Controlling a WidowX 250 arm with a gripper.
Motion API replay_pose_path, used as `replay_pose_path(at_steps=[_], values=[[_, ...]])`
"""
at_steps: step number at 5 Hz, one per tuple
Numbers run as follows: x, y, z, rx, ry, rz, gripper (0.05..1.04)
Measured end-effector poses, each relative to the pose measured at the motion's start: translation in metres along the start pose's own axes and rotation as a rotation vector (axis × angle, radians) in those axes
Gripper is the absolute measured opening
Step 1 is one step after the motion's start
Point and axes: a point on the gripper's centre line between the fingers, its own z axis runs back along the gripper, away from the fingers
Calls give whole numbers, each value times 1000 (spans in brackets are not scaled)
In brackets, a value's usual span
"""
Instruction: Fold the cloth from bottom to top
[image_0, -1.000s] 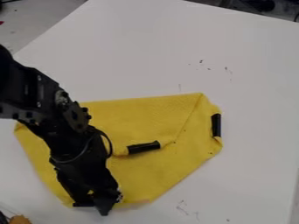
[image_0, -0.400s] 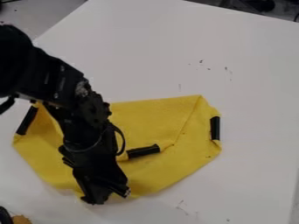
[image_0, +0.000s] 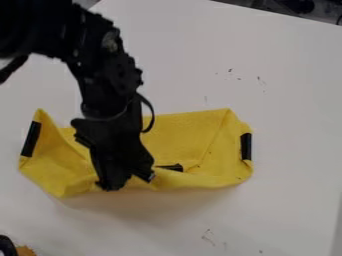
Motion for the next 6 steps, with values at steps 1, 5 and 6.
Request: replay_pose_path(at_steps=[1,5,6], values=[[37,15,2,-33,1,-66,96],[114,35,-33,-125,44,-242,580],[133,46,-27,-85,13,-268,902]])
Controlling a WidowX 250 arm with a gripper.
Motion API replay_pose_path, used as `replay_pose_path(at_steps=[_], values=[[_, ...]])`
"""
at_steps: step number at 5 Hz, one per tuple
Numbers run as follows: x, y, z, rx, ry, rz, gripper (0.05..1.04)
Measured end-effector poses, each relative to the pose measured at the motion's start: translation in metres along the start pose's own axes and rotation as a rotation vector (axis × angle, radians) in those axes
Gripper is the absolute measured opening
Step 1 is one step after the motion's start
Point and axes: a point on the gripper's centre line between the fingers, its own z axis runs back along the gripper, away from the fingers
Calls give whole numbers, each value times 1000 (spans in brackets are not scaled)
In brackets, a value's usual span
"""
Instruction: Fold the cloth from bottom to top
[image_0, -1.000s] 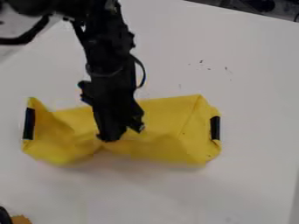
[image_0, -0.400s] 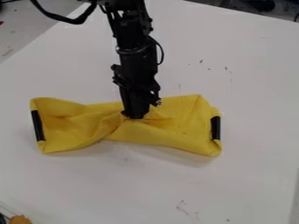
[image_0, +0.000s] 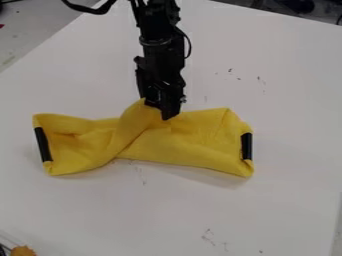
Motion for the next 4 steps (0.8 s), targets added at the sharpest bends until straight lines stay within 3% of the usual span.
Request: replay_pose_path(at_steps=[1,3,4], values=[[9,16,4,21,-26,-6,1009],[32,39,9,68,-110,-39,1000],[36,37,9,78,-119,26,1000]])
